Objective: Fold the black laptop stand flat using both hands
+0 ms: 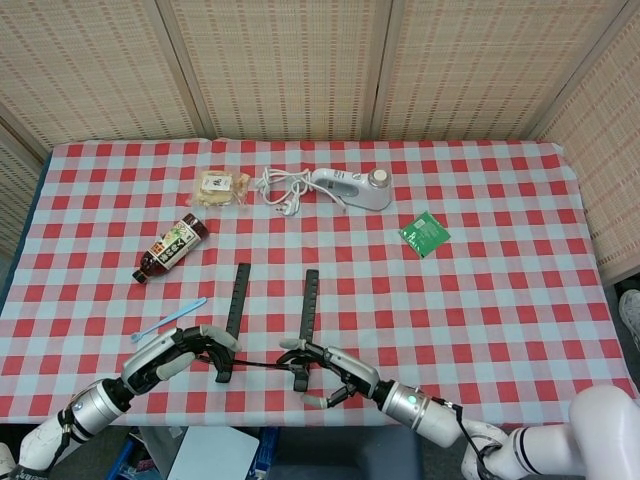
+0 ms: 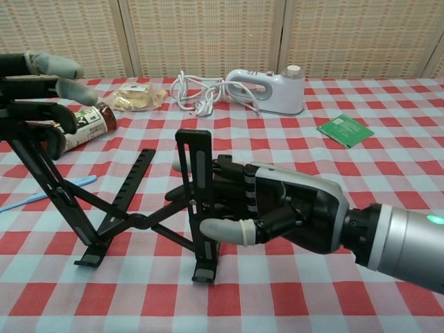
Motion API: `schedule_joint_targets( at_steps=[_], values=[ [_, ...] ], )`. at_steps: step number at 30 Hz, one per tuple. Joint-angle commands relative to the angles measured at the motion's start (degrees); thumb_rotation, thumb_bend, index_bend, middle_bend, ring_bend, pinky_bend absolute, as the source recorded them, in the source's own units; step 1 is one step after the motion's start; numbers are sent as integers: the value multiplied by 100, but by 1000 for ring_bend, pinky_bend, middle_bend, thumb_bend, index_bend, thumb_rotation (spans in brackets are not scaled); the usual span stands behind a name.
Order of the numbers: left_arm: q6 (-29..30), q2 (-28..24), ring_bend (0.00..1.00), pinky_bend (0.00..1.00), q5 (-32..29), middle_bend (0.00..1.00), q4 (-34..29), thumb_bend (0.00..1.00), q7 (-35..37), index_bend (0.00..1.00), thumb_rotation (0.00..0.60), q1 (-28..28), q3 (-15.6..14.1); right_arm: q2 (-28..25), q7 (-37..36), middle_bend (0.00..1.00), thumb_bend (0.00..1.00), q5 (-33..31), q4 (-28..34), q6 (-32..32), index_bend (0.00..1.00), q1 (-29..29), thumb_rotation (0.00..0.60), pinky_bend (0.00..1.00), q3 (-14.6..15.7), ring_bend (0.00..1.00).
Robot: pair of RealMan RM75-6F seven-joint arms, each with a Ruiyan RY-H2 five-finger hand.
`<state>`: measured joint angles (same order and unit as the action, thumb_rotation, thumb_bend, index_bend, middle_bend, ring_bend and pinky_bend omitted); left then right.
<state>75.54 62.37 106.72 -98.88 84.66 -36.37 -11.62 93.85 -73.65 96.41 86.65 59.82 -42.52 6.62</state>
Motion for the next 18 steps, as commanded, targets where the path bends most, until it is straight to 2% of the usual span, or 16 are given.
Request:
schedule_joint_targets(
  at_steps=[1,3,10,18],
  values=[
    [16,11,368,432,-20,321,-6,260,-19,307,254,-3,5,11,-81,199,307,1,-23,9,91,25,600,116,46,90],
    [34,28,368,433,-57,321,-7,260,-44,308,258,1,22,14,-104,199,312,11,-44,25,91,36,600,116,64,91],
    [65,172,367,433,-374,321,108,260,-648,309,338,130,183,-32,-193,199,329,13,35,91,91,70,600,142,86,90],
    [256,384,335,433,-570,320,593,260,-1286,273,349,317,386,-226,-21,199,329,19,147,192,91,76,600,142,13,90]
  ],
)
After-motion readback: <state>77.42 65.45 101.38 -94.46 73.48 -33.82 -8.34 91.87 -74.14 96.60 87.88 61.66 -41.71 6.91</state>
